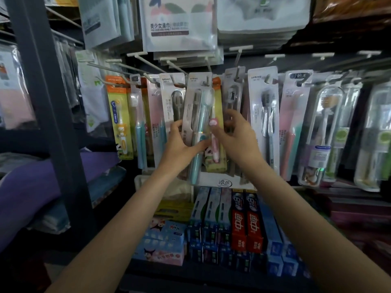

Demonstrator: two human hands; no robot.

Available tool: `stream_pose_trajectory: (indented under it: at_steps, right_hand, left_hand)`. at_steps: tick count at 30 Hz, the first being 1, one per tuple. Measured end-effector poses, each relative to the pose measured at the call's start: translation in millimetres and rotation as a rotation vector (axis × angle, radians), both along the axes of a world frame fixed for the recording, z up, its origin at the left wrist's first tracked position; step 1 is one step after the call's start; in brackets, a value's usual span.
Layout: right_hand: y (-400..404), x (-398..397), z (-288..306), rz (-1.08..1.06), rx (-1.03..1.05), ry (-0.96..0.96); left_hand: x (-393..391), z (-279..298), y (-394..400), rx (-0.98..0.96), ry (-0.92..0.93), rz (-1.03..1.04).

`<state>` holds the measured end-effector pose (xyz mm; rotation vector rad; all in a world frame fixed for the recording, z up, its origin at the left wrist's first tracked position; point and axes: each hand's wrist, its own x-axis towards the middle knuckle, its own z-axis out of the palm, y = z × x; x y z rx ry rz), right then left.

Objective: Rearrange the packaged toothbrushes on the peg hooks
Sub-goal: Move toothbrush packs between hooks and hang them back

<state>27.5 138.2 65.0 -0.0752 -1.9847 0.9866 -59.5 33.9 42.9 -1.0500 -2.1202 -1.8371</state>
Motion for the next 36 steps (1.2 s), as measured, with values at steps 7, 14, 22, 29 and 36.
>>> stream_pose_trajectory:
  at_steps: [7,14,22,29,36]
  right_hand:
    - [8.7,10.8,6.7,-0.238,0.322,-0.038]
    - [13.9,21.3,26.6,-0.482,0.677,-0.2]
    - [12.7,24.1,25.9,-0.371,0.705,-0.612]
    - [10.8,67.1,-35.5,-0.097,0.426,-0.363]
    - [6.5,61.7,-54.3,-0.035,0.452,-0.011]
  left_hand:
    - [-0.3,0.2,-9.2,-0.001,0.078,0.04]
    - [-5.2,-3.4,-10.9,-0.026,0.116,0.038]
    - [-2.2,-1.4,-11.9,-0.012,0.166,0.058]
    - [-1.7,-12.5,-4.9,-0.011,0.161,0.177]
    - [0.3,-25.0,-5.6,-0.002,0.145,0.154]
